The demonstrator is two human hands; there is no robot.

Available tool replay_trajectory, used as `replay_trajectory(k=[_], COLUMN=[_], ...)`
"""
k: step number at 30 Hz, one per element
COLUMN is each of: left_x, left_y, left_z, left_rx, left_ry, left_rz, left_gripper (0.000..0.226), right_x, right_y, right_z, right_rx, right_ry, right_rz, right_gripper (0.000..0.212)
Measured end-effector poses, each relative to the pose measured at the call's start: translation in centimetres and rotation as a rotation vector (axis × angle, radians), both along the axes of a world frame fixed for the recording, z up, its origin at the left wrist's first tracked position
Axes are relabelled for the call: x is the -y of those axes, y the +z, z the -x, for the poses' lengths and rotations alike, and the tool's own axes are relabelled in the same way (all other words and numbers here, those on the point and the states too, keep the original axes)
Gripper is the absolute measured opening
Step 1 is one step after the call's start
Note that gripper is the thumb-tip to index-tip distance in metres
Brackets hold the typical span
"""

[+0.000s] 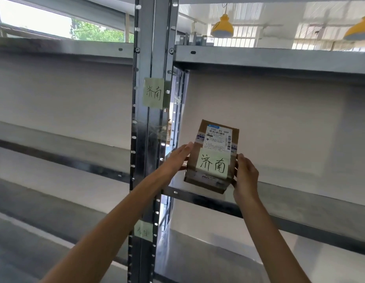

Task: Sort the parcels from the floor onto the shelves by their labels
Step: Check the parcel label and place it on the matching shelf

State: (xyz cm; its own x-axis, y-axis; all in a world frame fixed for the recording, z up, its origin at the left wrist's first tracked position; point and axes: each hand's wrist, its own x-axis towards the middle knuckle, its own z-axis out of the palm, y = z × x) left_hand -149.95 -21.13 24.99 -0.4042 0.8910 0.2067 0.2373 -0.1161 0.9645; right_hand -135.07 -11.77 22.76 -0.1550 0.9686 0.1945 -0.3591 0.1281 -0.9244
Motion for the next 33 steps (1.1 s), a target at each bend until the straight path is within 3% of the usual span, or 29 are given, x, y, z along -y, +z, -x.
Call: replay_trajectory(k=[5, 12, 26, 30, 33], left_x=[-0.4, -1.8, -3.6, -4.3, -4.8], left_y=[-0.3, -1.7, -2.4, -2.4, -3.0], left_z=[-0.4, 0.8, 2.4, 2.4, 2.4], left_rx=[0.021, 0.046, 0.062, 0.024, -0.012], left_ry=[0.004, 0.005, -0.018, 0.019, 0.061], left_rz=[0.086, 0.104, 0.158, 0.145, 0.061], left_gripper=[0.057, 0.048, 0.044, 0.06, 0.058], right_x=[0.1, 0.8, -0.6, -0.8, -0.3], right_y=[-0.6, -1.5, -2.7, -2.6, -2.1], right_z=[0.6, 1.6, 3.5, 3.2, 2.8], right_rx=[0.068, 0.149, 0.258, 0.281, 0.329], right_ry=[0.11, 0.255, 0.301, 0.332, 0.344], right_rz=[0.077, 0.038, -0.014, -0.023, -0.042], right_gripper=[0.027, 0.025, 0.035, 0.037, 0.041])
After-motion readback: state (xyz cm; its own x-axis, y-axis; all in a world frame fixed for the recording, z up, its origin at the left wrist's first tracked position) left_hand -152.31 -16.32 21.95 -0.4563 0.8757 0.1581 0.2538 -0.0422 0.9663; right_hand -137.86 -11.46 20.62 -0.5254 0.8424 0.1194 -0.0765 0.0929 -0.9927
